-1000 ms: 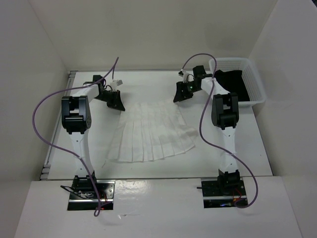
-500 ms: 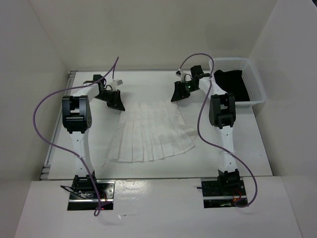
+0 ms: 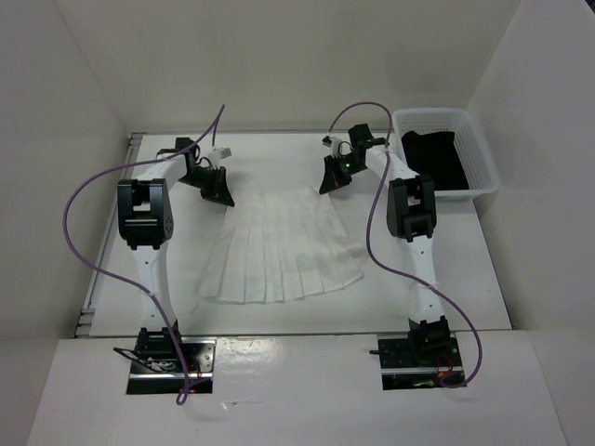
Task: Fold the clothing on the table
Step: Flatten the skirt out
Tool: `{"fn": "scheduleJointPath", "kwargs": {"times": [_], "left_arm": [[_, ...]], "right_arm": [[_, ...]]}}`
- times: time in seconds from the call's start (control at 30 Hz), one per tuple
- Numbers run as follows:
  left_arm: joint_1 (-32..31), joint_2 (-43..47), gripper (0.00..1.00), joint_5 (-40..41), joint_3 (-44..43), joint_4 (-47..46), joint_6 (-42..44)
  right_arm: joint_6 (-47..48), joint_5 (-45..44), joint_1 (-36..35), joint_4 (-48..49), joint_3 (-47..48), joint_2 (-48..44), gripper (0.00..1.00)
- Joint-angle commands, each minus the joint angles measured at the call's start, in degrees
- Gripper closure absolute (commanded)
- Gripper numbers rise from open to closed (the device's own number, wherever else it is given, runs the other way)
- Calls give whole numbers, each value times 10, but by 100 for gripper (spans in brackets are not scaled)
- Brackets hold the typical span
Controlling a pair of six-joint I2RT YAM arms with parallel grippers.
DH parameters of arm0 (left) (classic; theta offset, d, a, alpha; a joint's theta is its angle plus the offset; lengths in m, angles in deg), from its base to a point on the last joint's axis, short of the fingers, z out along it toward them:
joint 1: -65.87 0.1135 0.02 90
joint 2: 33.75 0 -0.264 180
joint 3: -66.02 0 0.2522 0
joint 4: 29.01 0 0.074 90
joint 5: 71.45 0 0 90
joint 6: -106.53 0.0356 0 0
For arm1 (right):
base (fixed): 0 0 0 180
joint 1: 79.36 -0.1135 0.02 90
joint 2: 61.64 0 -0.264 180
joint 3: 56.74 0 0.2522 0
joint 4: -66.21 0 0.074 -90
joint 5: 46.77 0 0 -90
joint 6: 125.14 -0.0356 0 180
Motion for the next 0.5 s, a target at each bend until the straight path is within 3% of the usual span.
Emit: {"fn": "scheduleJointPath", "kwargs": {"times": [0.0, 0.23, 0.37, 0.47], "left_arm": [[-3, 16, 100, 25, -35, 7, 22], [-28, 141, 100, 144, -24, -58, -92], [-50, 250, 100, 228, 8, -98, -155], [-50, 301, 100, 277, 16, -79, -153]], "right_arm": [[-1, -68, -7, -31, 22, -28, 99], [-101, -346, -7, 45, -50, -220, 100], [-150, -414, 1, 87, -145, -337, 100], [-168, -415, 25, 87, -175, -400, 100]]}}
